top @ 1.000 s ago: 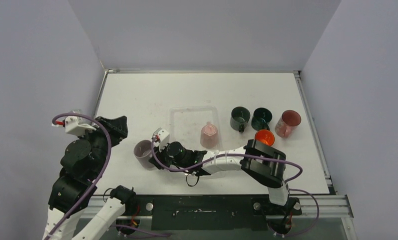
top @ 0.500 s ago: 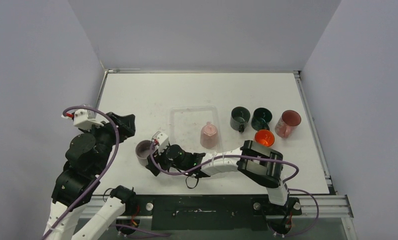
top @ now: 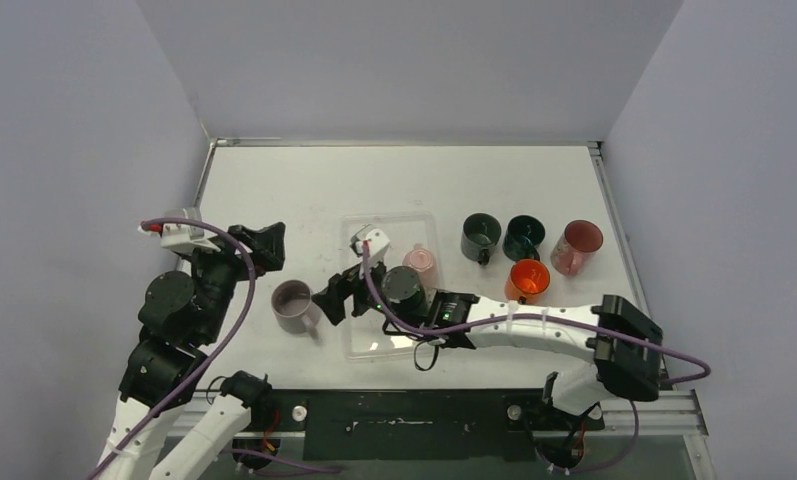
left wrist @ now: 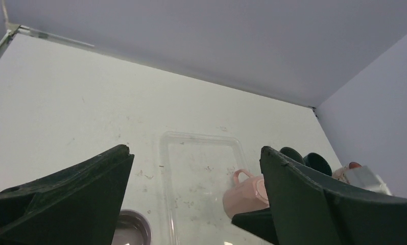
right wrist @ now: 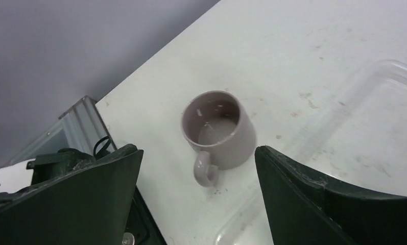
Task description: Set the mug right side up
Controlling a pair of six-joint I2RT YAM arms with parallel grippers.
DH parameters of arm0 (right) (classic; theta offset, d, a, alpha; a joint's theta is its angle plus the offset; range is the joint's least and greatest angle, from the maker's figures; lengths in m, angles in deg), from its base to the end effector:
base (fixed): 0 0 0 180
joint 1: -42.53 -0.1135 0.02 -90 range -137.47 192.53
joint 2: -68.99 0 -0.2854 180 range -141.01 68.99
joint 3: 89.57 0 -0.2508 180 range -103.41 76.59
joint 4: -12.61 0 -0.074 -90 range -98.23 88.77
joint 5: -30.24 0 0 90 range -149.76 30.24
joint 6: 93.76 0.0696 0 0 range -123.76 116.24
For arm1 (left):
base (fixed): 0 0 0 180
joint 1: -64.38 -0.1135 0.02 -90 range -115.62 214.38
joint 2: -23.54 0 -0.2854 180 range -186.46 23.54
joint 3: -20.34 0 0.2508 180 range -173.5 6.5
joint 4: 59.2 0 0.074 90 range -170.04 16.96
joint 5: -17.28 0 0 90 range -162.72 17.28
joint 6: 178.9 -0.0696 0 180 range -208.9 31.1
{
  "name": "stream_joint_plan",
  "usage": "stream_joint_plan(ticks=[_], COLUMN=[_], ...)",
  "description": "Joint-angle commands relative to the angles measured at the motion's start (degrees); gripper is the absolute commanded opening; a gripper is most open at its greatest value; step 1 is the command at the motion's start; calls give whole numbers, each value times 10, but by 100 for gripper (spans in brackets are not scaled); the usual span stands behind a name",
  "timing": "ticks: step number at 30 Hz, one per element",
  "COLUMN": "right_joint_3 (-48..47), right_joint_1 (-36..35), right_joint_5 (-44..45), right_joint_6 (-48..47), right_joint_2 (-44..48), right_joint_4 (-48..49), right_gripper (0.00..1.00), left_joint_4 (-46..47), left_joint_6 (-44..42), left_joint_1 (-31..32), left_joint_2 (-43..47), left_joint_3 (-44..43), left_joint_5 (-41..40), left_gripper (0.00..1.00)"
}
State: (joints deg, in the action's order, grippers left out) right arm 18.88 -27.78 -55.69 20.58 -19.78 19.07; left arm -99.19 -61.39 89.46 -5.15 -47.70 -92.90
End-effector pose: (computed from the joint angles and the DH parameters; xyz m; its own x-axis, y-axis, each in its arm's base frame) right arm 0.1375 0.3696 0.2978 -0.4347 0.0054 -0.9006 -0.8083 0.4385 0.3928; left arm 0.1034 -0.0219 0.4080 -0.0484 -0.4560 -0.8887 0.0711 0.8859 -0.4585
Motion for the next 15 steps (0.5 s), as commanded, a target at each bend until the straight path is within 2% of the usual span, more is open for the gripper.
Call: stream_joint_plan(ticks=[1,5,7,10,11,15], right_joint_3=[41,62,62,57,51,13], right_joint_1=[31,81,119,168,181,226], right_joint_5=[131,232,246,241,228,186], right_joint_6=[58,148,191,228,232,243], right_joint_2=[102,178,202,217,213,163], right_joint_4=[-127,-280,-352,-423,-433,-463], right_gripper=[84,84,84,83,83,79], left_joint_4=[68,48,43,15,8,21], left_joint_6=[-59,-58,-52,-40,-35,-27], left_joint_1=[-3,-3,-2,-1,-1,2], left_joint_2=[-15,-59,-83,-135,-162,-220], left_joint_3=[-2,-13,-17,-35,-41,-35], left_joint_5=[84,100,129,171,188,269], left_gripper=[97,97,98,100,95,95])
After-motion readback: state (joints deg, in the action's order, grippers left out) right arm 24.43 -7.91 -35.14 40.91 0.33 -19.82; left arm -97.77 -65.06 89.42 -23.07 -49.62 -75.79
